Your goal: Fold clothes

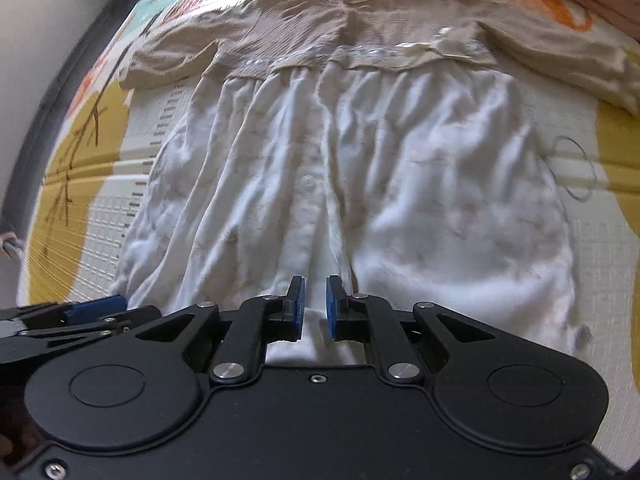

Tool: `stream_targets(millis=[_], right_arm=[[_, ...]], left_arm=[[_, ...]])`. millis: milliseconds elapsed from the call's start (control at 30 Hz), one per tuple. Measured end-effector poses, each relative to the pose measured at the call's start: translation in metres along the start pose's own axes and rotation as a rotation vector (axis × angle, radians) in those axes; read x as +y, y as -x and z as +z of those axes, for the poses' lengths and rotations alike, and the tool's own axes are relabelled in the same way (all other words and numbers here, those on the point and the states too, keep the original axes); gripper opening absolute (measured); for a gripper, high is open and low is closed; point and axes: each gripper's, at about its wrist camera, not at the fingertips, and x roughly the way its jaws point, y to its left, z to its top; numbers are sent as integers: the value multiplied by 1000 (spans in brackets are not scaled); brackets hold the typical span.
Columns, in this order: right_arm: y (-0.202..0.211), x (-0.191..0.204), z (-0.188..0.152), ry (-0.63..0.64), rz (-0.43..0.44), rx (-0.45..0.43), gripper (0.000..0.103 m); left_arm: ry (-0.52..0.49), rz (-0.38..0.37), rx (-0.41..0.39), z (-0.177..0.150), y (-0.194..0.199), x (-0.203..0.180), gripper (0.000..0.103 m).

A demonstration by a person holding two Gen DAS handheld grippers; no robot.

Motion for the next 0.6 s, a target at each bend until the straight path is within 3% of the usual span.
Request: stream_targets(millis=[100,367,433,533,600], right_arm=[[18,-10,-2,-48,20,-10,29],[74,-17,-8,-52,0,-75,36],[90,-13,-8,-36,-14,-96,41],[114,-8,-9,-16,-47,-131,53],[128,-5,-9,0,-78,-147,68]], left_arm=[[-19,-13,-8,4,10,-8,51],[-92,-53,-59,16,49,-41,68],[-113,-61,-72,18,59,-49,72],[-156,-61,-93,21,76,-64,77],[-185,-61,-107,23,87,-74,79]])
